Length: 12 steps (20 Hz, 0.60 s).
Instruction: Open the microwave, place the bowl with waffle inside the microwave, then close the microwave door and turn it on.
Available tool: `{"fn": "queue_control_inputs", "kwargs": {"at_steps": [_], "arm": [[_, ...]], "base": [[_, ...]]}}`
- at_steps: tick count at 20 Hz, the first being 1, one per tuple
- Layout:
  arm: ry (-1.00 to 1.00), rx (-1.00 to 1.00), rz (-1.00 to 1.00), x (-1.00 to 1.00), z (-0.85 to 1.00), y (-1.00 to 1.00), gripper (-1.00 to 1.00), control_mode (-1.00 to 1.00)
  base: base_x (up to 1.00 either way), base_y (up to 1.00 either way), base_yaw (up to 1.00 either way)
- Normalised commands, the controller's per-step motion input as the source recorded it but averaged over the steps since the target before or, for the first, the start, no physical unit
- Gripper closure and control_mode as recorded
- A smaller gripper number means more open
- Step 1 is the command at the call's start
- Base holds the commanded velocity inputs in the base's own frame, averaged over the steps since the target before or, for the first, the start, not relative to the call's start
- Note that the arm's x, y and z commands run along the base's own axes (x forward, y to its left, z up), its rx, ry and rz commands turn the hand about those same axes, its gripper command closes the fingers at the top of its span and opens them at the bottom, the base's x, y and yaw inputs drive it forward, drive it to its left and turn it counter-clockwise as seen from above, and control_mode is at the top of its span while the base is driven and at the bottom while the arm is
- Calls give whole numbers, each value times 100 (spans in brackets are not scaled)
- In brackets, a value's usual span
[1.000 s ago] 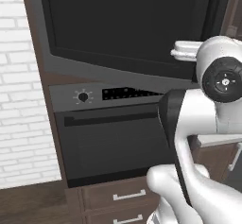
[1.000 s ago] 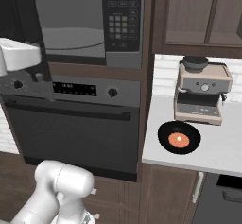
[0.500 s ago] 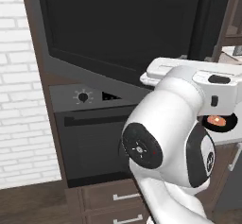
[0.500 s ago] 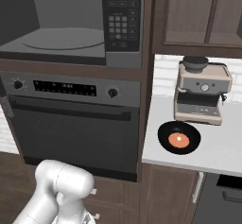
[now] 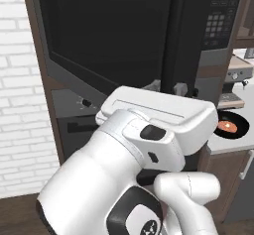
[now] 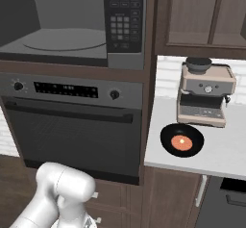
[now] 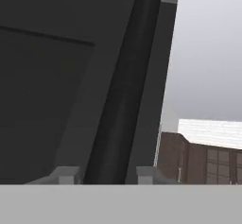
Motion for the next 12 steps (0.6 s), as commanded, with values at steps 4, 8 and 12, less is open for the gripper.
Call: {"fn": "queue_control_inputs", "kwargs": {"at_steps": [4, 8, 12], "arm": [[2, 1, 0, 28, -23, 16, -100, -100], [0, 10, 0, 48, -33, 6, -100, -100], [-4, 19, 5, 20, -13, 10, -100, -100]], "base": [[0, 0, 0], [0, 0, 0], [0, 0, 0]]}}
